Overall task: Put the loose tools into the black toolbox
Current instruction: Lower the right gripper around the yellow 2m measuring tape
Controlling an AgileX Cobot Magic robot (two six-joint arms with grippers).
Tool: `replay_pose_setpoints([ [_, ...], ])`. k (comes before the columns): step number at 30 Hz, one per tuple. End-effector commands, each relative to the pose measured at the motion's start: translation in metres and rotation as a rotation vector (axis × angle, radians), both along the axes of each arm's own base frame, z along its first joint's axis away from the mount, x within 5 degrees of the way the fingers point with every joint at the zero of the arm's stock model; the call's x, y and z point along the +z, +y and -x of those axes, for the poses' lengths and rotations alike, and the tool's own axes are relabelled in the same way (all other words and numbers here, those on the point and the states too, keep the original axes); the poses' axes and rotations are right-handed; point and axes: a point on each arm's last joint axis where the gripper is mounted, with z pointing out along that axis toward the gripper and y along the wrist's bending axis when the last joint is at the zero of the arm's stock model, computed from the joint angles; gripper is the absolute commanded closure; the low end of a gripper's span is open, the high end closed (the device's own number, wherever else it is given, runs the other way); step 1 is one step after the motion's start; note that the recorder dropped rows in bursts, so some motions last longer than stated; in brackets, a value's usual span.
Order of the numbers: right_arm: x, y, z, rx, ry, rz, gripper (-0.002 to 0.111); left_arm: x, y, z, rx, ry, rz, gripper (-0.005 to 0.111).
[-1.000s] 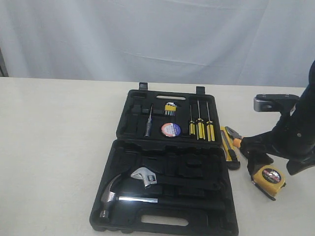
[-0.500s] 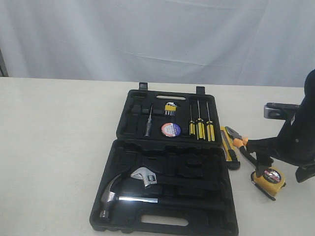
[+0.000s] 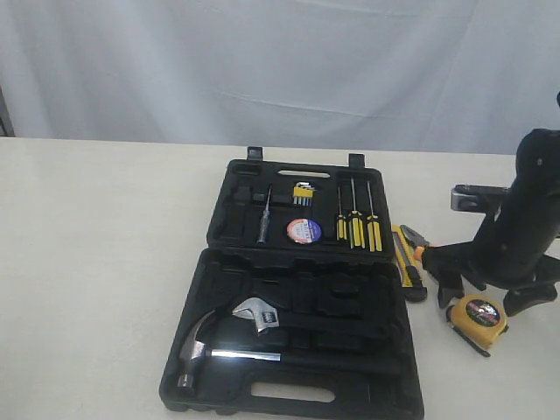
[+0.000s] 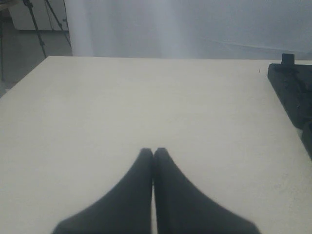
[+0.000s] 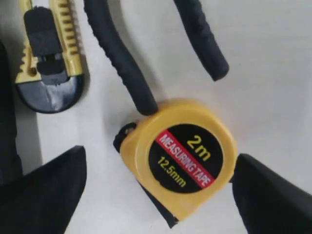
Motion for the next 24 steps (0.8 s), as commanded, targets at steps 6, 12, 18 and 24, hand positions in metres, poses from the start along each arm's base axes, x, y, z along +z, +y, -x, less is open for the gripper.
replay_pose_setpoints([
  [6, 0.002, -0.004, -0.006, 0.043, -0.018, 0.015, 0.031, 0.000, 0.000, 0.000, -0.003, -0.005, 0.005, 0.107],
  [12, -0.012, -0.004, -0.006, 0.089, 0.032, -0.002, 0.031, 0.000, 0.000, 0.000, -0.003, -0.005, 0.005, 0.107],
  [18, -0.020, -0.002, -0.006, 0.108, 0.048, -0.025, 0.031, 0.000, 0.000, 0.000, -0.003, -0.005, 0.005, 0.107],
  [24, -0.022, -0.002, -0.006, 0.112, 0.055, -0.027, 0.031, 0.000, 0.000, 0.000, -0.003, -0.005, 0.005, 0.107],
])
